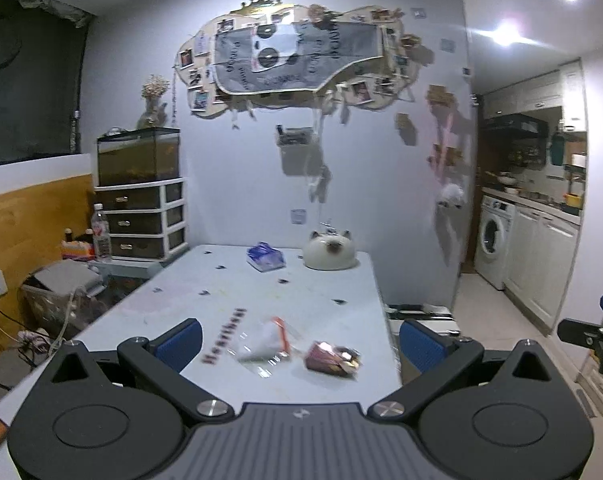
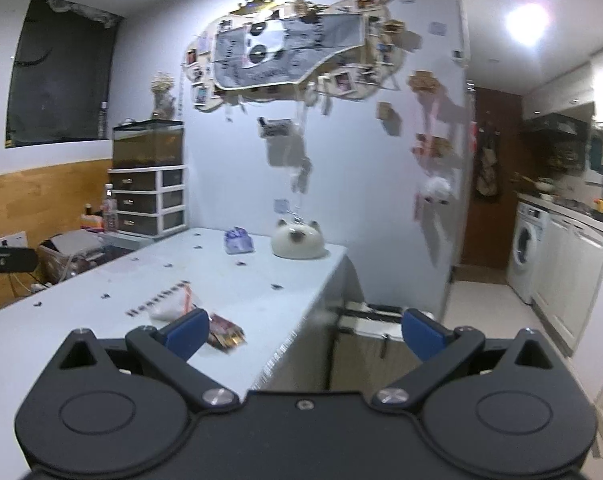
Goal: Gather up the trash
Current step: 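Move both open tools over the clear bag and red snack packet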
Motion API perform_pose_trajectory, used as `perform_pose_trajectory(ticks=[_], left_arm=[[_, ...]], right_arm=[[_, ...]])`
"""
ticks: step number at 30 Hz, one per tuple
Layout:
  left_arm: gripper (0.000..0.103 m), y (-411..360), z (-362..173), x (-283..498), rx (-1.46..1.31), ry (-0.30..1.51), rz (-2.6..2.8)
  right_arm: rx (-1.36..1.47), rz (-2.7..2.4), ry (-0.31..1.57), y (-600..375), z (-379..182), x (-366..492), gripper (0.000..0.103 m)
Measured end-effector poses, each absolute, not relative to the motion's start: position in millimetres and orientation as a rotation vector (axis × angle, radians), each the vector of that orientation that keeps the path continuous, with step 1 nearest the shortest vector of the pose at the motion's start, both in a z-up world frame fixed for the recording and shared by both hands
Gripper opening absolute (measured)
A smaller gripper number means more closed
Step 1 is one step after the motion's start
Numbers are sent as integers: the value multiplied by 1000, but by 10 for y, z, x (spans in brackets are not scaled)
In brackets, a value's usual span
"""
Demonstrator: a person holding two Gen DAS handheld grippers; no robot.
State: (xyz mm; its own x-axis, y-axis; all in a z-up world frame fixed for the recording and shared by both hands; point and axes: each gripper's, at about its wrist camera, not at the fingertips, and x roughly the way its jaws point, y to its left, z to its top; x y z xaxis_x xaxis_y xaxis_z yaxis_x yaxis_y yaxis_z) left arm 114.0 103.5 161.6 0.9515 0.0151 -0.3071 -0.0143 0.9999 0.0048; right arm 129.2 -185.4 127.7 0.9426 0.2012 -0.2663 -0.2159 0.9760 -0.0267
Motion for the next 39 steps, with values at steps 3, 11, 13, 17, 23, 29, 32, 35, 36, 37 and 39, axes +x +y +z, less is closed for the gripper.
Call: perform_pose_trajectory(ticks=[3, 11, 13, 17, 23, 29, 32, 35, 36, 37, 39], left_arm=[[103, 1167, 1709, 1494, -1, 332, 8], [103, 1345, 1565, 2585, -18, 437, 22], [103, 1389, 1450, 2882, -37, 470, 26], [103, 1418, 1150, 3446, -57, 544, 29], [103, 1383, 735, 4276, -73, 646, 97], [103, 1237, 264, 4892, 17, 729, 180], [103, 1242, 39, 5059, 57, 767, 214], [103, 1314, -105, 5001, 84, 776, 203], [103, 1344, -124, 4964, 85, 776, 202], [103, 1368, -129, 4920, 90, 773, 205], [103, 1424, -130, 4781, 124, 754, 206]], right_arm=[[-34, 259, 292, -1716, 1345, 1649, 103], [-37, 391, 377, -1360, 1262, 2747, 103], [-45, 415, 406, -1260, 1175, 3003, 103], [-67, 465, 442, -1074, 935, 3439, 97], [-48, 479, 518, -896, 461, 3939, 92], [-41, 480, 576, -809, 108, 4242, 90], [-14, 486, 595, -781, -23, 4371, 90], [-8, 494, 600, -740, -105, 4438, 90], [-6, 499, 598, -723, -128, 4456, 90], [-2, 504, 596, -710, -140, 4465, 90], [15, 515, 593, -671, -173, 4500, 90]])
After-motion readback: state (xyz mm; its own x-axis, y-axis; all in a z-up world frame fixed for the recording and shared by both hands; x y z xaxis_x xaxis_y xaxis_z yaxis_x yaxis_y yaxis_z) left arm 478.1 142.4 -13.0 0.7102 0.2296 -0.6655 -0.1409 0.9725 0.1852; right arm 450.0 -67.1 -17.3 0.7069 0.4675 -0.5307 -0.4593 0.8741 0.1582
